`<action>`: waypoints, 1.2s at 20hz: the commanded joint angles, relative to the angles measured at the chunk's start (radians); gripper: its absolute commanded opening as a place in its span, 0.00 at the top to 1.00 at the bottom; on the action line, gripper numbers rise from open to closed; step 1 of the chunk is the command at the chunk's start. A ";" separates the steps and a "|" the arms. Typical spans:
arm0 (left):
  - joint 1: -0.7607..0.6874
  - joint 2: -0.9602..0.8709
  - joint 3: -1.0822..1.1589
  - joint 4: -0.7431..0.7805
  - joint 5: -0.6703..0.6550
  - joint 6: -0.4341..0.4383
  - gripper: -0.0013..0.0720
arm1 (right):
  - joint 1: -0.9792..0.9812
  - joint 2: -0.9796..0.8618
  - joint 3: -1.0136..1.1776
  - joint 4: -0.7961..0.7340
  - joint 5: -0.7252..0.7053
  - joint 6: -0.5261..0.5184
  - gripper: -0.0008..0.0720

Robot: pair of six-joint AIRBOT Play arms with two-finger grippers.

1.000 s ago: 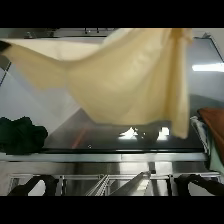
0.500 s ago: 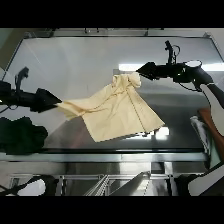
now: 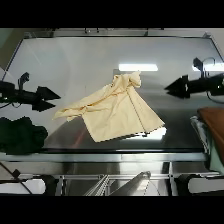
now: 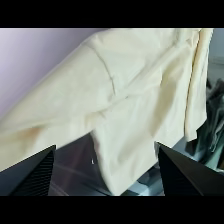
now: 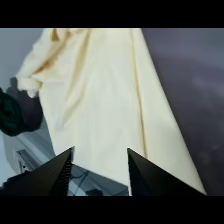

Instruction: Fold the shirts.

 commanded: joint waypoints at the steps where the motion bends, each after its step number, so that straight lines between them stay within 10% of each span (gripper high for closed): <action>1: -0.164 -0.138 0.211 0.062 -0.028 -0.005 0.00 | -0.007 0.228 -0.389 -0.130 -0.174 0.072 0.19; 11: -0.335 -0.523 0.623 0.233 0.286 -0.146 0.00 | 0.241 0.259 -0.701 0.035 -0.436 0.121 0.17; 13: -0.335 -0.554 0.649 0.232 0.311 -0.161 0.00 | 0.243 0.240 -0.700 0.117 -0.493 0.068 0.44; 17: -0.335 -0.560 0.649 0.233 0.306 -0.160 0.30 | 0.241 0.233 -0.678 0.231 -0.504 -0.037 0.88; 20: -0.335 -0.560 0.649 0.232 0.323 -0.156 0.98 | 0.241 0.233 -0.645 0.245 -0.508 -0.048 0.96; 24: -0.322 -0.547 0.629 0.222 0.385 -0.167 0.96 | 0.166 0.206 -0.487 0.150 -0.561 -0.034 0.96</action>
